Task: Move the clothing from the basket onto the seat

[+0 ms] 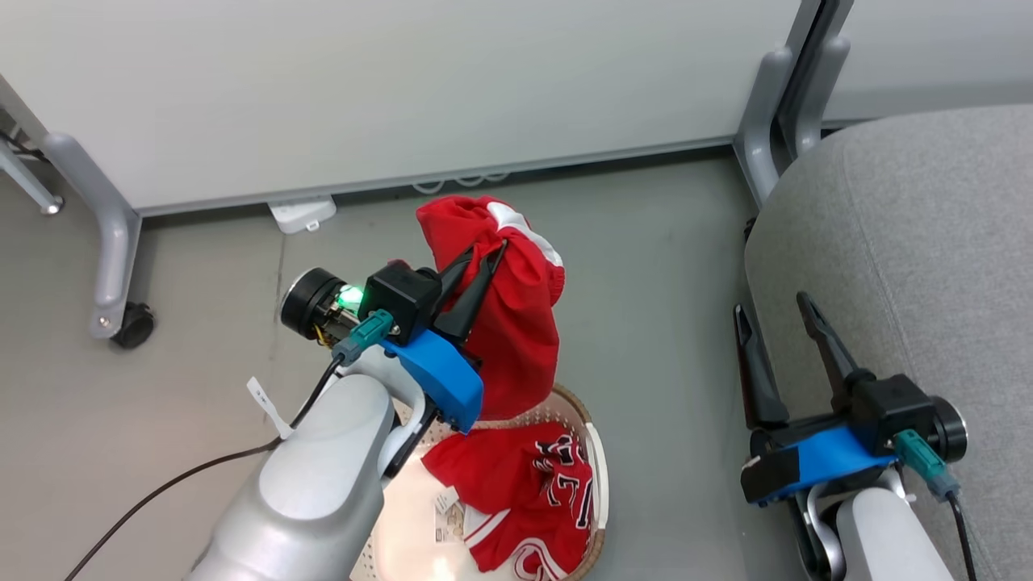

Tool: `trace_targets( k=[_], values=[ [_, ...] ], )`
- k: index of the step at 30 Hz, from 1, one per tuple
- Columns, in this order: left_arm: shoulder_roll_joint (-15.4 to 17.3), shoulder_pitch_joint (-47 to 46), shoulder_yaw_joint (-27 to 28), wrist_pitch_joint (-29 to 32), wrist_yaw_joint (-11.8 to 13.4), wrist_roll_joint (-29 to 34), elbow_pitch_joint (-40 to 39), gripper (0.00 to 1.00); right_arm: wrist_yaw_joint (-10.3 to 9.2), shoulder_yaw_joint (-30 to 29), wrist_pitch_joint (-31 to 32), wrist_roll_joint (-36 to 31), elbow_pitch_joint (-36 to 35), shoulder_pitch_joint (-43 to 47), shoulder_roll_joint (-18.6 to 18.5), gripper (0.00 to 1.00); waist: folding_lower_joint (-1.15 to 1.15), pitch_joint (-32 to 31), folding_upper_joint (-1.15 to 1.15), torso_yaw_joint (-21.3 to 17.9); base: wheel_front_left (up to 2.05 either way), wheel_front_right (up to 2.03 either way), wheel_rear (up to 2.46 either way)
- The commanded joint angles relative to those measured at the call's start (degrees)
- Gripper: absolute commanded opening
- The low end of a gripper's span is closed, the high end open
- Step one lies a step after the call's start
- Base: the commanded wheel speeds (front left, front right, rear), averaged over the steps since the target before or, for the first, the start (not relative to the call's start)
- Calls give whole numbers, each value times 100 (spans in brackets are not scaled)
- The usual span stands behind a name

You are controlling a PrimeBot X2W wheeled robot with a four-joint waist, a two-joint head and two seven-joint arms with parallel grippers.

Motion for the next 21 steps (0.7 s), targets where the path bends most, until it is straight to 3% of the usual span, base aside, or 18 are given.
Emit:
trace_targets(
  k=[1, 21],
  values=[
    [1, 84, -34, -23, -7, -48, -75, 0, -4, 19, -30, 4, 24, 125, -11, 100, 1, -151, 0, 19, 0, 0, 0],
    [6, 208, -284, 160, 15, -289, -512, 0, -4, 220, -30, 48, 20, 516, -11, 100, 1, -574, 0, 74, 0, 0, 0]
  ],
)
